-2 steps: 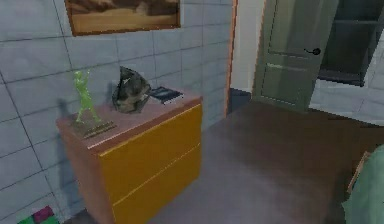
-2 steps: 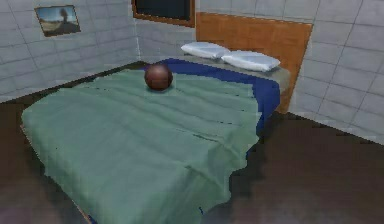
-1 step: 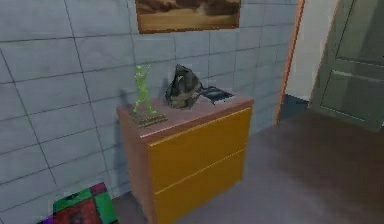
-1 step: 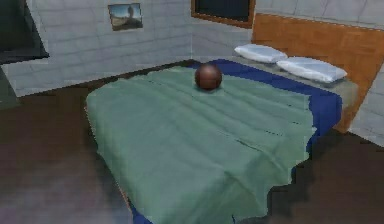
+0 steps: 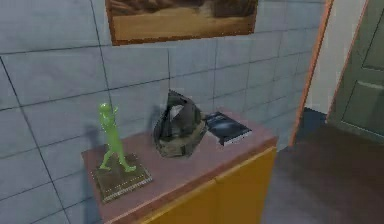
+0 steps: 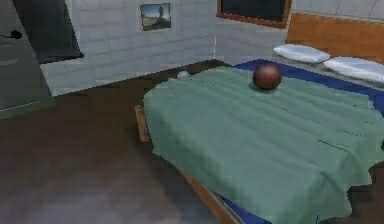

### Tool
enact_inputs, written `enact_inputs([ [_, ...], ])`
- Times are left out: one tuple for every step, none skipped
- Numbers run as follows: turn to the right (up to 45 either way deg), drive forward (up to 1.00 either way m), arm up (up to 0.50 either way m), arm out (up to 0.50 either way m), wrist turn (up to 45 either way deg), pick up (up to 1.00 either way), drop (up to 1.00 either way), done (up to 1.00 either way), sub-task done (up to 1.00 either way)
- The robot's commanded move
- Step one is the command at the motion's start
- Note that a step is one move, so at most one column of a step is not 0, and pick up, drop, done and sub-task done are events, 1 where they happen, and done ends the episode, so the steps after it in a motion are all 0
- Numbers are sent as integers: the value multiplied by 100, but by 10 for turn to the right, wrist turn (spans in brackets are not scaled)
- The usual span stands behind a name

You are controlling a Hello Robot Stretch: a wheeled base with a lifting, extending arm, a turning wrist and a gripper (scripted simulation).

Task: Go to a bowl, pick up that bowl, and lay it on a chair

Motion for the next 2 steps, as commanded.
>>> enact_inputs([
  [450, 0, 0, 0, 0, 0, 0, 0, 0],
  [60, 0, 0, 0, 0, 0, 0, 0, 0],
])
